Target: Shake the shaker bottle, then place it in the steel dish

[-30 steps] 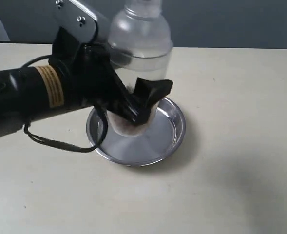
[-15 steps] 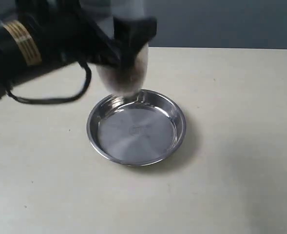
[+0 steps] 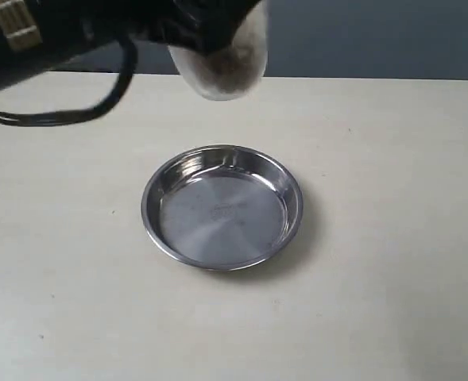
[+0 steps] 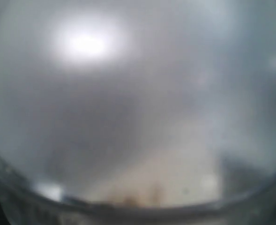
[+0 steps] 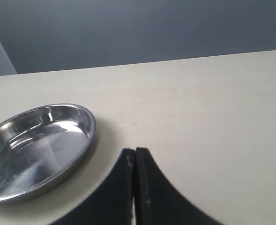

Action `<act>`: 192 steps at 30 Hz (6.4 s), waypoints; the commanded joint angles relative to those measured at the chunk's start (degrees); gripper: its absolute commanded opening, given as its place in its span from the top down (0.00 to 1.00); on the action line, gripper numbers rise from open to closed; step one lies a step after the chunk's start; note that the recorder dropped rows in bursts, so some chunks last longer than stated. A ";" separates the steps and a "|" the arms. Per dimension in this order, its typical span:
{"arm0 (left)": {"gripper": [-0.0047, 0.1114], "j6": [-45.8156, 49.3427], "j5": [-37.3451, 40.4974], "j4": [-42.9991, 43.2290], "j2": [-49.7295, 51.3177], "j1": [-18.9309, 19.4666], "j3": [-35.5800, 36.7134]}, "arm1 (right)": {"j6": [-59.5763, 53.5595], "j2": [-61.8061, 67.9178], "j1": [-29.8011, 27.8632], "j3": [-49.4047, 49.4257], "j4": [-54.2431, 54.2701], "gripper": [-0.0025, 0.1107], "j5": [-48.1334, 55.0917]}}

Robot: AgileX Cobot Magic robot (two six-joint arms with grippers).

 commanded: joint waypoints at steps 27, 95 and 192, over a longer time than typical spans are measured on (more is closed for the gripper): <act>0.96 5.29 1.59 -8.13 2.69 0.71 6.15 | -0.06 -0.22 0.10 0.07 -0.41 0.98 -0.57; 0.96 10.84 -20.33 -14.68 22.96 0.78 4.44 | -0.06 -0.22 0.10 0.07 -0.29 0.98 -0.57; 0.96 7.37 -7.96 -23.86 18.79 3.15 2.94 | -0.06 -0.22 0.10 0.07 0.00 0.98 -0.57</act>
